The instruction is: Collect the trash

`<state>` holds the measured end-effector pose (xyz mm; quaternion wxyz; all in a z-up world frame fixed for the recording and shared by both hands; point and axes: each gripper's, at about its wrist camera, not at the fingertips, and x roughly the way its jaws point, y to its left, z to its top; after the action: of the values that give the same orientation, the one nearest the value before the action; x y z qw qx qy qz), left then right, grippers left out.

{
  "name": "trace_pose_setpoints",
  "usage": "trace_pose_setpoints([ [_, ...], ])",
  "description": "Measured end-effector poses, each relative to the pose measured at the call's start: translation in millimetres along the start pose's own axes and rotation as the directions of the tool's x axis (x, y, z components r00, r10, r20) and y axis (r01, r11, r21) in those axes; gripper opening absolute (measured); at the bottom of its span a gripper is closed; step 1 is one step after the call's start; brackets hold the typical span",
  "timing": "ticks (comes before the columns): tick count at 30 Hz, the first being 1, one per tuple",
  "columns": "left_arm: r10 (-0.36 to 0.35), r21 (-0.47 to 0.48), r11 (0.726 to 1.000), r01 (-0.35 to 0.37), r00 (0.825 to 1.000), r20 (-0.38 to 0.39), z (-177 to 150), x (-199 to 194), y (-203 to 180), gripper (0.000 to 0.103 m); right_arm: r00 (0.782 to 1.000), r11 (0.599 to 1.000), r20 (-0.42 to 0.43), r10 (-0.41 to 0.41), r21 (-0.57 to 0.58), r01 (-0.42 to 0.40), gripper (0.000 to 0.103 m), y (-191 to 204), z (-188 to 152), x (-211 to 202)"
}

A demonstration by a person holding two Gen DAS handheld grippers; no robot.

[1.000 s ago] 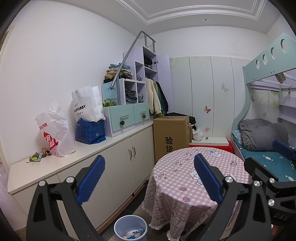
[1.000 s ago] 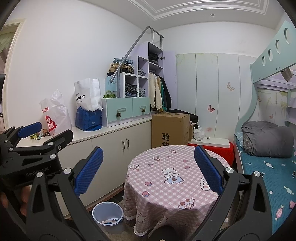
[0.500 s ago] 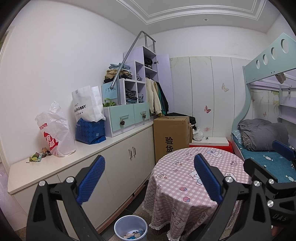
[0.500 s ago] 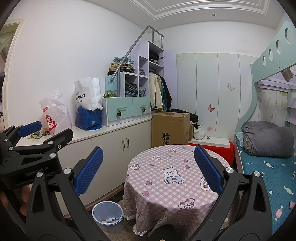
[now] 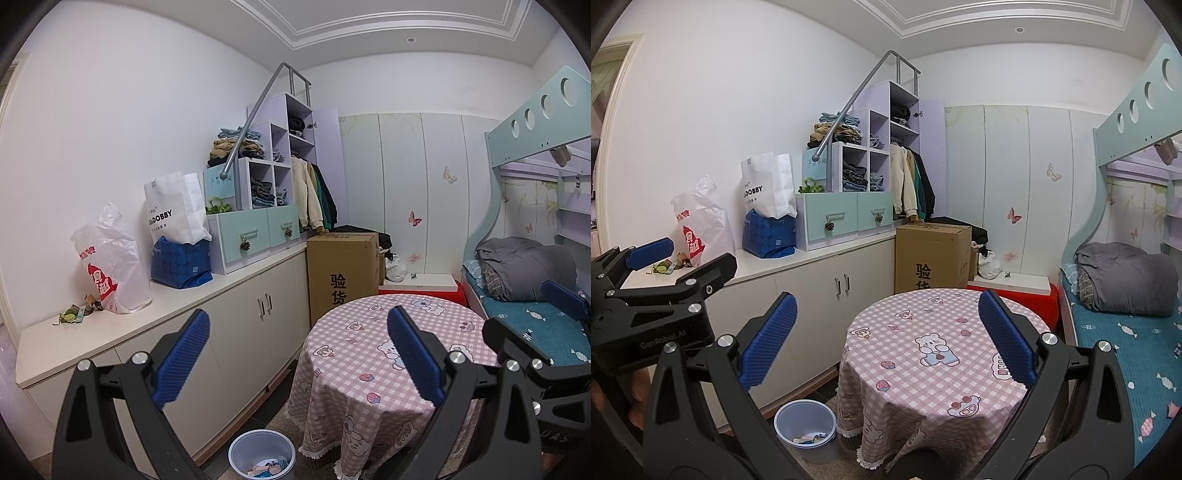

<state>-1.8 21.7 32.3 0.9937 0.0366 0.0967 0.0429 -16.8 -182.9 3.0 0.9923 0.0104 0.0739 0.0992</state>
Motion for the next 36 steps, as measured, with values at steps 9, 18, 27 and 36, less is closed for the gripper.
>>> trace_pose_setpoints([
  [9,-0.001,0.002,1.000,0.001,1.000,-0.002,-0.2,0.4,0.8,0.095,1.000,1.000,-0.006,0.007,-0.006,-0.007,0.097,-4.1,-0.3,1.7],
  [18,-0.001,0.002,1.000,0.001,1.000,-0.004,0.0,0.9,1.9,0.095,1.000,1.000,-0.012,0.014,-0.006,-0.014,0.097,-9.9,-1.6,4.9],
  [27,-0.002,0.007,1.000,0.002,1.000,-0.006,-0.4,0.7,3.0,0.095,1.000,1.000,-0.013,0.015,-0.006,-0.015,0.097,-10.6,-1.4,5.7],
  [36,-0.004,0.010,1.000,0.004,1.000,-0.009,-3.5,1.5,4.7,0.095,1.000,1.000,-0.017,0.017,-0.006,-0.018,0.097,-13.1,-5.2,4.9],
])
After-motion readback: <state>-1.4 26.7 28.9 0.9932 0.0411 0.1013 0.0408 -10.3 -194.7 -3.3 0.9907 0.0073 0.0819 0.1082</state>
